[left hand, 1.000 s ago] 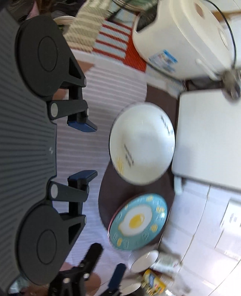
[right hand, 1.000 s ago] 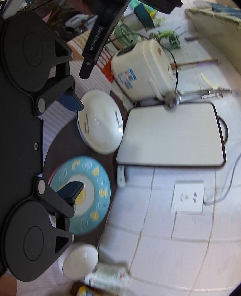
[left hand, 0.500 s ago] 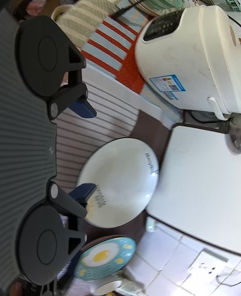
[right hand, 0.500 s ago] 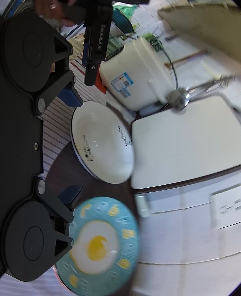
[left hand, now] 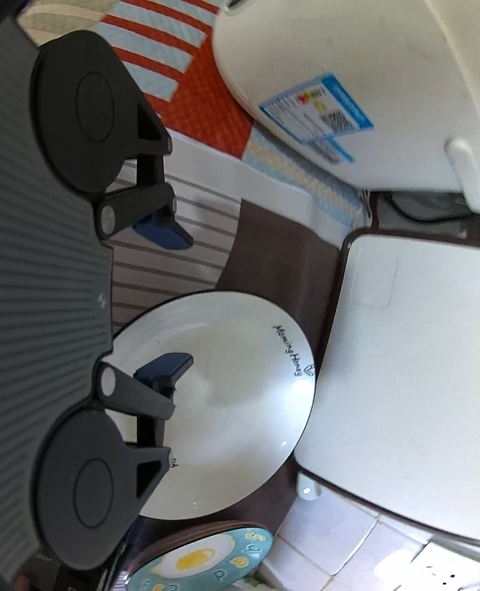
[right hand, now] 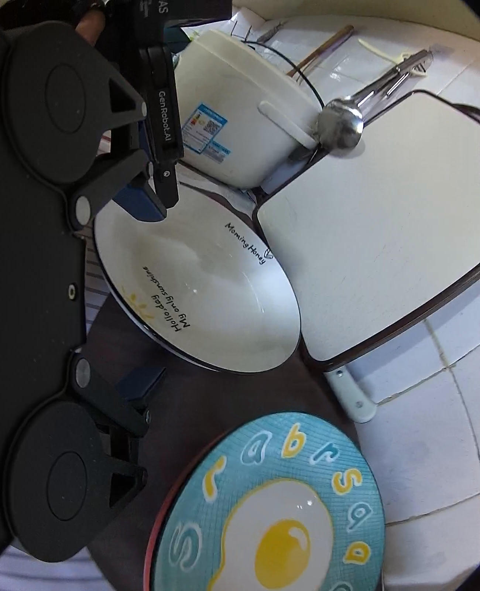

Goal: Organize plates and bowls
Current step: 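Move both grippers to the white Morning Honey plate and grasp its rim, then lift the white plate with both grippers and carry it over the stack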

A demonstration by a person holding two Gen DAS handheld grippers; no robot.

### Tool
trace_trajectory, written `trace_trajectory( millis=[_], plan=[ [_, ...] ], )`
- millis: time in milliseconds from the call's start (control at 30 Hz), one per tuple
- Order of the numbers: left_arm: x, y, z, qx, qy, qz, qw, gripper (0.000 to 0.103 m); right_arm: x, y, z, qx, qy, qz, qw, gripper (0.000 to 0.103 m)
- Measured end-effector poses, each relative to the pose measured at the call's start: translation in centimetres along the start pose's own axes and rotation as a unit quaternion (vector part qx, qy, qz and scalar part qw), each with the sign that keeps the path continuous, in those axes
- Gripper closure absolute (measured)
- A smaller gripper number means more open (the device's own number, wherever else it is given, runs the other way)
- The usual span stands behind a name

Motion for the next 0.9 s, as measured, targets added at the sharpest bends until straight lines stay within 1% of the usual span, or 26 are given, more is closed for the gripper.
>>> trace_trajectory(
  millis=[33, 67, 133, 200, 233, 267, 300, 333, 367, 400, 433, 467, 533, 633, 767, 800, 900],
  plan=[
    [0.1, -0.1, -0.3, -0.009, -0.010, -0.003, 0.9999, 0.068, -0.1, 0.1, -0.2, 0.005, -0.001, 0.004, 1.000, 0.016],
    [0.3, -0.3, -0.6, -0.020, -0.020, -0.001, 0.9996, 0.083, -0.2, 0.2, -0.3, 0.011, -0.003, 0.008, 1.000, 0.018],
    [0.3, -0.5, -0.7, -0.023, -0.022, 0.004, 0.9995, 0.083, -0.4, 0.3, -0.8, 0.011, -0.005, 0.009, 1.000, 0.024],
    [0.3, -0.7, -0.7, -0.023, -0.024, 0.001, 0.9995, 0.083, -0.4, 0.3, -1.0, 0.018, -0.018, 0.006, 1.000, 0.029],
    [0.1, -0.7, -0.7, -0.025, -0.028, 0.008, 0.9993, 0.084, -0.3, 0.4, -1.0, 0.022, -0.025, 0.004, 0.999, 0.033],
    [-0.1, -0.7, -0.7, -0.029, -0.033, 0.020, 0.9988, 0.084, -0.2, 0.4, -1.0, 0.026, -0.033, 0.003, 0.999, 0.039],
    [-0.4, -0.8, -0.8, -0.034, -0.039, 0.036, 0.9980, 0.084, 0.0, 0.4, -0.9, 0.029, -0.043, 0.005, 0.999, 0.043],
    [-0.5, -0.8, -1.0, -0.038, -0.043, 0.050, 0.9971, 0.084, 0.2, 0.4, -0.9, 0.030, -0.052, 0.007, 0.998, 0.050],
    [-0.5, -0.8, -1.1, -0.039, -0.043, 0.053, 0.9969, 0.083, 0.3, 0.5, -0.9, 0.032, -0.060, 0.006, 0.998, 0.057],
    [-0.4, -0.8, -1.0, -0.040, -0.039, 0.050, 0.9972, 0.083, 0.6, 0.6, -0.9, 0.032, -0.067, 0.005, 0.997, 0.062],
    [-0.2, -0.8, -1.0, -0.040, -0.035, 0.045, 0.9976, 0.082, 0.9, 0.7, -0.9, 0.033, -0.077, 0.002, 0.996, 0.073],
    [-0.2, -0.9, -1.0, -0.040, -0.033, 0.044, 0.9977, 0.082, 1.1, 0.7, -1.0, 0.033, -0.089, -0.002, 0.995, 0.078],
    [-0.1, -0.9, -1.1, -0.042, -0.032, 0.046, 0.9975, 0.081, 1.4, 0.9, -1.1, 0.032, -0.095, -0.011, 0.995, 0.078],
    [-0.3, -0.9, -1.0, -0.045, -0.029, 0.061, 0.9967, 0.081, 1.4, 1.0, -1.3, 0.031, -0.102, 0.006, 0.994, 0.078],
    [0.4, -1.1, -0.6, -0.042, -0.007, 0.033, 0.9986, 0.080, 1.1, 1.2, -1.3, 0.030, -0.107, 0.039, 0.993, 0.078],
    [0.5, -1.3, -0.4, -0.040, -0.006, 0.029, 0.9988, 0.080, 0.9, 1.3, -1.3, 0.030, -0.113, 0.062, 0.991, 0.077],
    [1.1, -2.1, 0.4, -0.045, -0.011, 0.024, 0.9987, 0.080, 1.1, 1.4, -0.8, 0.019, -0.096, 0.068, 0.993, 0.077]
  ],
)
Point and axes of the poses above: each gripper's, at about its wrist camera, not at the fingertips, and z roughly against the way its jaws point, x to its right, y to its top, the point moved 10 cm from there along -z, roughly the way its jaws point, and after that the axes turned 4 degrees about -y, right-handed, at the moved point
